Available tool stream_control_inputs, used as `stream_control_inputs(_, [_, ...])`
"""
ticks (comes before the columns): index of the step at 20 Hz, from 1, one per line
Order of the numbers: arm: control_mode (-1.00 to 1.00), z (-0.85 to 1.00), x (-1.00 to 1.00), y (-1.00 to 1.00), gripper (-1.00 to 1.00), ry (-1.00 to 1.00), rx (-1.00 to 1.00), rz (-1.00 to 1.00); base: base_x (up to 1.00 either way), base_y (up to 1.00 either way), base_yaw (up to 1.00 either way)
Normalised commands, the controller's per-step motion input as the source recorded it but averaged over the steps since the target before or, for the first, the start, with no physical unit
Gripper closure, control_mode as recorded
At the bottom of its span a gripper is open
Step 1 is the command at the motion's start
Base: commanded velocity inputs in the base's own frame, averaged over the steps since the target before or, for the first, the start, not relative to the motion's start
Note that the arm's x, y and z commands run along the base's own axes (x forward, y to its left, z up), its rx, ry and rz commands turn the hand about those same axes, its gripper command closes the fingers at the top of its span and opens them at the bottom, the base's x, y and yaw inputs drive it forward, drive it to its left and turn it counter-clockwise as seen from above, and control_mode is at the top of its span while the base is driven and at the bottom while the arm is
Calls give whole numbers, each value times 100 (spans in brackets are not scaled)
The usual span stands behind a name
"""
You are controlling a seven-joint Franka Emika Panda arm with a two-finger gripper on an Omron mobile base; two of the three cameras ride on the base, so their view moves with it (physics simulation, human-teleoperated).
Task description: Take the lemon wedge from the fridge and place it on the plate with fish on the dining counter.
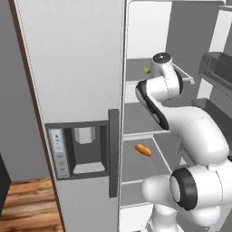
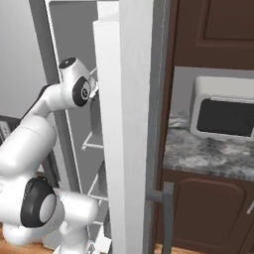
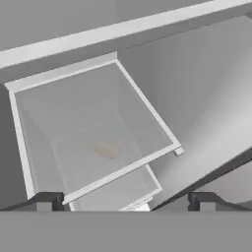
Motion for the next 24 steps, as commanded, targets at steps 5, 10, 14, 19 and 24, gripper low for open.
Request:
stream_control_inputs(5, [100,0,0,0,-100,0,0,0,66,0,0])
stream_control_inputs(10, [-100,13,0,0,-100,0,0,1,16,0,0])
stream_control_inputs(14, [-100,59,-36,0,-100,-24,0,22,0,0,0])
stream_control_inputs(19, [-100,-17,-30,-2,-100,-35,0,26,0,0,0])
stream_control_inputs(24, [-100,-28,3,-4,-100,-23,3,23,0,0,0])
